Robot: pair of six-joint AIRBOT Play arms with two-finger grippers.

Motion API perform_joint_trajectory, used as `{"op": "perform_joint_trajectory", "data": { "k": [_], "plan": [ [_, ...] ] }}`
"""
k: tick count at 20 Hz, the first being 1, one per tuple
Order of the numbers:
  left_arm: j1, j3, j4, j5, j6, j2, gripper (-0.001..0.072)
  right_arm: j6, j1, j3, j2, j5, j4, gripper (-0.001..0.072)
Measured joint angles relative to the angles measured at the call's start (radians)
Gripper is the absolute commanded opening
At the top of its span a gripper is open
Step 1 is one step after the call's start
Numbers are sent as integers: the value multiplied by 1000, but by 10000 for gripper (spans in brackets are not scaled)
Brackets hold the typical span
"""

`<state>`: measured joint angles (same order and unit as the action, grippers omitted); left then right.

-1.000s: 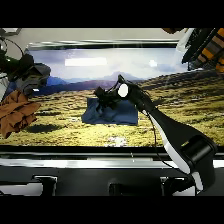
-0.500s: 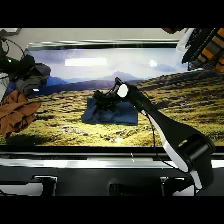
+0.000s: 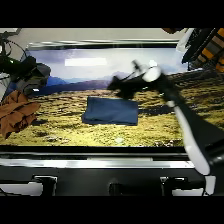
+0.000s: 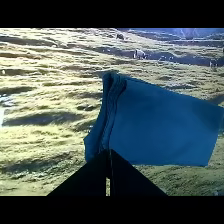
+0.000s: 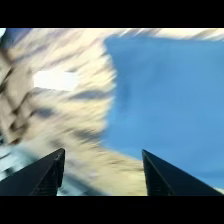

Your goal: Fold the clothes and pants, and hang the long-sleeved shirts on hangers.

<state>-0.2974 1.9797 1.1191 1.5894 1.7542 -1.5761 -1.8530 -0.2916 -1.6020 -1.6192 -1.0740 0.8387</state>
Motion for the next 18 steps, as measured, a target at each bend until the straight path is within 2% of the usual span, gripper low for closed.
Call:
{"op": "perform_joint_trajectory", "data": {
  "k": [3, 6, 10, 14, 18],
  "plan": [
    [0, 0, 0, 0, 0, -1, 20, 62, 197, 31, 46, -133, 89, 551],
    [-1, 0, 0, 0, 0, -3, 20, 112, 325, 135, 60, -164, 130, 551],
    [-1, 0, 1, -1, -1, -6, 21, 194, 377, 309, 26, -101, 69, 547],
    [-2, 0, 1, -16, -1, -6, 20, 277, 342, 388, -46, -25, -38, 542],
    [-2, 0, 1, -39, -1, -8, 21, 306, 282, 407, -94, 42, -101, 481]
  ]
}}
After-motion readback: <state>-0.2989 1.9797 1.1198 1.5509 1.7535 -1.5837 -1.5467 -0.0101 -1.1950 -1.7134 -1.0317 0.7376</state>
